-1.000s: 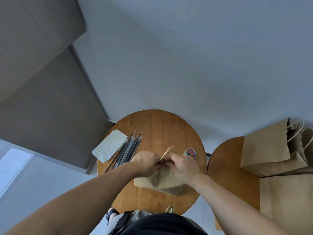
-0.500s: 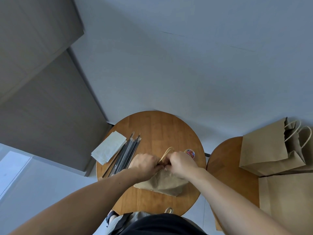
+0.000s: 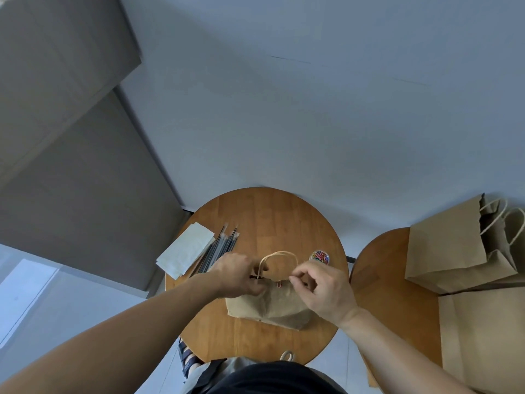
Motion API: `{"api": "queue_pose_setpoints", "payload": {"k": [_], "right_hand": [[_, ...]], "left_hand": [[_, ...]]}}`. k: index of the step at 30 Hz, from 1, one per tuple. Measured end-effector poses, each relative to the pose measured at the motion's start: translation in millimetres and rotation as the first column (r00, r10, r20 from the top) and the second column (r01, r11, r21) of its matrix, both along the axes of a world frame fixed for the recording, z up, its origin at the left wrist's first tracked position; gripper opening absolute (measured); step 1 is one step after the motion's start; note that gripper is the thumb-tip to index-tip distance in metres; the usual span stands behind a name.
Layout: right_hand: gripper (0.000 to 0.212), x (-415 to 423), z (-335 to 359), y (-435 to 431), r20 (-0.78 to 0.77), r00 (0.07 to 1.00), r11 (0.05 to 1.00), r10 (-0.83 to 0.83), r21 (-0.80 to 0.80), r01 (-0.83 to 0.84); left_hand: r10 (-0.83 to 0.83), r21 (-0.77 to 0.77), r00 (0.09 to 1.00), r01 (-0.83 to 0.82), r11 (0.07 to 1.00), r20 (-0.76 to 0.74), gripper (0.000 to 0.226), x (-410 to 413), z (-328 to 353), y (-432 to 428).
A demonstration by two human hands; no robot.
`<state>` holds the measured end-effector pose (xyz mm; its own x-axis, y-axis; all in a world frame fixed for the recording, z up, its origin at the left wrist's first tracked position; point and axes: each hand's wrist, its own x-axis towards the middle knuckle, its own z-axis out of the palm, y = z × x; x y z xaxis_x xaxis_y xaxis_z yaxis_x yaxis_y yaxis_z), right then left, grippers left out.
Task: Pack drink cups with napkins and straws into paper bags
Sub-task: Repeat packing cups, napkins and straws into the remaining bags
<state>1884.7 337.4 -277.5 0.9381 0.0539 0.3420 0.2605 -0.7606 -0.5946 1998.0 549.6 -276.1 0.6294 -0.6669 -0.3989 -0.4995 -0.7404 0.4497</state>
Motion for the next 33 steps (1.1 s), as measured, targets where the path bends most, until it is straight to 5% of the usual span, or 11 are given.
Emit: {"api": "queue_pose_setpoints", "payload": {"k": [2, 5, 9, 11, 13, 16, 23, 33], "right_hand": [[0.027, -9, -5, -14, -0.055, 0.994, 0.996, -0.093, -0.023, 0.092], [0.062, -22, -17, -29, -0.403, 0.909, 0.994, -0.105, -0.002, 0.114], [0.045, -29, -41, -34, -0.645, 0.759, 0.99, -0.089, 0.023, 0.137], [0.025, -29, -48, -33, -0.646, 0.753, 0.986, -0.124, 0.003, 0.165], [0.015, -28, -52, -32, -0.617, 0.772, 0.984, -0.154, -0.027, 0.175], [0.026, -26, -57, -30, -0.594, 0.79, 0.983, -0.149, -0.003, 0.183], [0.015, -24, -55, -23, -0.561, 0.818, 0.976, -0.126, 0.076, 0.203], [0.039, 13, -7, 0, -0.311, 0.915, 0.959, -0.257, 0.038, 0.282]], "left_hand": [[0.057, -0.053, 0.998, -0.058, 0.997, -0.028, 0.047, 0, -4, 15], [0.177, -0.056, 0.975, -0.186, 0.981, -0.135, 0.073, 1, -9, 35], [0.331, -0.054, 0.904, -0.357, 0.932, -0.272, 0.05, 0, -21, 49], [0.38, -0.05, 0.883, -0.407, 0.912, -0.275, 0.022, -1, -23, 51], [0.376, -0.067, 0.888, -0.406, 0.912, -0.265, 0.025, -3, -22, 51], [0.38, -0.067, 0.894, -0.405, 0.912, -0.236, 0.034, -6, -18, 51], [0.485, -0.004, 0.849, -0.496, 0.868, -0.208, 0.011, -17, -24, 64], [0.643, -0.323, 0.709, -0.705, 0.631, -0.291, 0.008, -24, 25, 93]]}}
